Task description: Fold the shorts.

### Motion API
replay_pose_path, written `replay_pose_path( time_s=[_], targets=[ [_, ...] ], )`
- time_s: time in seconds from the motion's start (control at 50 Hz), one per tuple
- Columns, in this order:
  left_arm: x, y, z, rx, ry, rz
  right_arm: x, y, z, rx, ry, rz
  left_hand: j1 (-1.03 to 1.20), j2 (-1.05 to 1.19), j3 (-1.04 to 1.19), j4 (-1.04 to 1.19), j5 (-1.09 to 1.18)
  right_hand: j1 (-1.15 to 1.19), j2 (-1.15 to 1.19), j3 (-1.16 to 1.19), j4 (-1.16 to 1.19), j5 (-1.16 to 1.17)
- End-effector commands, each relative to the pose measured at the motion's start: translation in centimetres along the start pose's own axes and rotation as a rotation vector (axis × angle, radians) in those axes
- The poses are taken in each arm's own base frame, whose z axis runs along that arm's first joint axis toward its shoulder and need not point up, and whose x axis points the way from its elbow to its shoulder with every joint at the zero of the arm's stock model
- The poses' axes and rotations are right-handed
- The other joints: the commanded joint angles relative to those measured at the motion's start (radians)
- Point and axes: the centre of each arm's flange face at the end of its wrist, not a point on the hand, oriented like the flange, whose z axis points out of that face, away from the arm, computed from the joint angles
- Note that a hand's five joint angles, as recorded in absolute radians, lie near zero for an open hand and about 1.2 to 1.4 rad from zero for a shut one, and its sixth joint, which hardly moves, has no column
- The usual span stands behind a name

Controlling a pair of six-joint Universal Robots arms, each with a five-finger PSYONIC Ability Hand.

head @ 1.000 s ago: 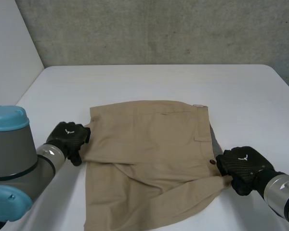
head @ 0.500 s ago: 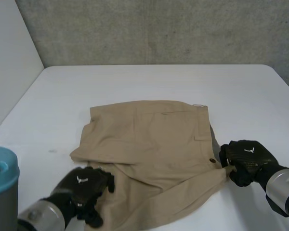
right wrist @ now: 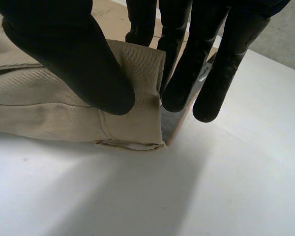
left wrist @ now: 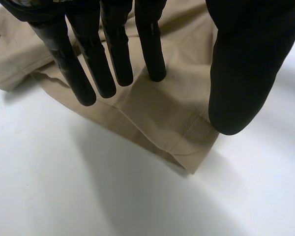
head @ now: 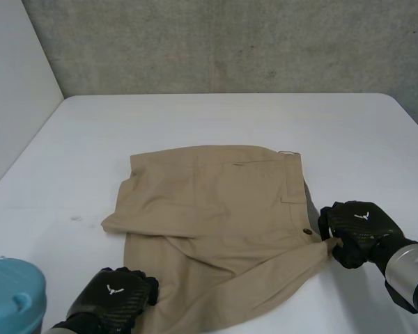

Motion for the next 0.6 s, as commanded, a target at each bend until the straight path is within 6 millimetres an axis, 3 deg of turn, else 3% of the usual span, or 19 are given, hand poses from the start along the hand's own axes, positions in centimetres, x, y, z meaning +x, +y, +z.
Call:
replay_pose_path(
  time_s=[0.02,0.14,0.2,0.32,0.46,0.52,0.6],
  targets=[
    [0.0,0.5,1.3,-0.014,-0.023,0.002,0.2,-0.1,0.0,0.004,0.007,0.0,0.22,0.228,0.223,0.23,0.232,0.425,0.216,0.214,0.204,0.232],
    [-0.1,-0.2,1.6,0.059,-0.045,-0.007,0.1,-0.2,-0.1,0.007,0.008,-0.001,0.813,0.821,0.815,0.822,0.825,0.425,0.216,0.214,0.204,0.232],
    [-0.1,-0.6,1.4,0.086,-0.057,-0.006,0.1,-0.4,-0.3,0.015,0.01,-0.021,0.813,0.821,0.816,0.823,0.825,0.425,0.216,0.214,0.204,0.232],
    [-0.7,-3.2,-1.0,0.229,-0.082,-0.015,0.0,-1.9,-1.6,0.052,0.019,-0.099,0.813,0.821,0.816,0.823,0.825,0.425,0.216,0.214,0.204,0.232],
    [-2.0,-6.8,-6.5,0.403,-0.104,-0.02,0.0,-4.2,-4.2,0.068,0.033,-0.245,0.813,0.821,0.816,0.823,0.825,0.425,0.216,0.214,0.204,0.232],
    [-2.1,-6.9,-7.4,0.424,-0.104,-0.022,-0.2,-4.7,-4.9,0.07,0.021,-0.257,0.813,0.821,0.816,0.823,0.825,0.425,0.216,0.214,0.204,0.232],
    [-1.4,-4.4,-6.7,0.338,-0.063,-0.002,-0.6,-4.3,-4.9,0.062,-0.003,-0.247,0.735,0.743,0.738,0.745,0.747,0.425,0.216,0.214,0.204,0.232]
  ],
)
